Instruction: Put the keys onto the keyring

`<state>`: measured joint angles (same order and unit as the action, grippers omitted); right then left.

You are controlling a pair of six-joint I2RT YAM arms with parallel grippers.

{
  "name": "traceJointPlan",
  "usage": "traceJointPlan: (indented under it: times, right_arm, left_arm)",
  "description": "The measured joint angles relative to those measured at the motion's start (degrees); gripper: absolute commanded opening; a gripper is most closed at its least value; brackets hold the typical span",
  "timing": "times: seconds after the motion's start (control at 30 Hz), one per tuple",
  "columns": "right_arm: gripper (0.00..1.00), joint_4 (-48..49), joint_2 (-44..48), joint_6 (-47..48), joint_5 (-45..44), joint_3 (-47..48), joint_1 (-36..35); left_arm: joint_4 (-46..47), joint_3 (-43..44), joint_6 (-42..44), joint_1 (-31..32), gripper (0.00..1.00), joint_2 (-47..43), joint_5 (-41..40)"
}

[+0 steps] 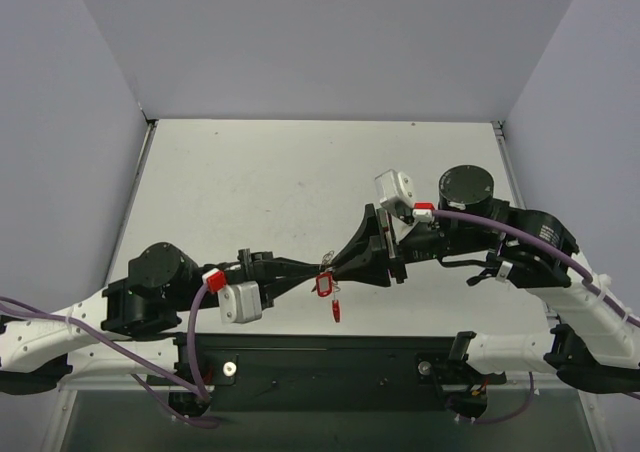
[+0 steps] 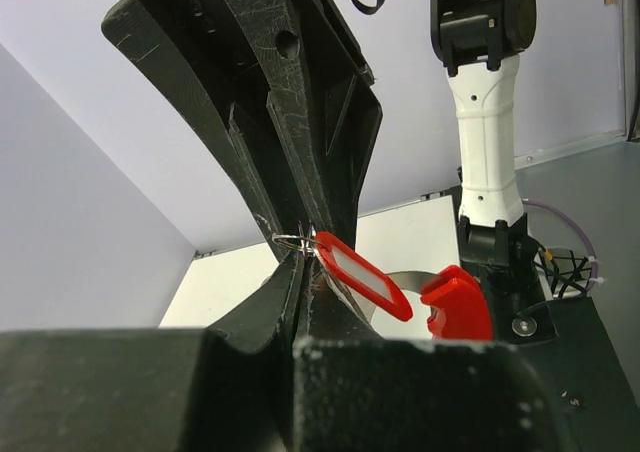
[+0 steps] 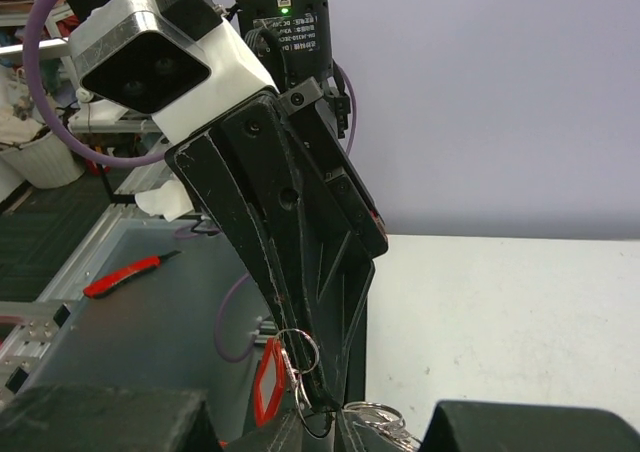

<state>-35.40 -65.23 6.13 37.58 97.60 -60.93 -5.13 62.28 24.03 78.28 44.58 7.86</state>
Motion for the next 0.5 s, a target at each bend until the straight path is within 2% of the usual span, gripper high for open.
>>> traceJointPlan:
  times: [0.5]
  right_arm:
    - [0.10,0.24,1.01,0.24,-1.81,-0.59,-0.31]
  left_arm:
    - [-1.22,1.53,-1.81,0.00,0.00,1.33,0.02]
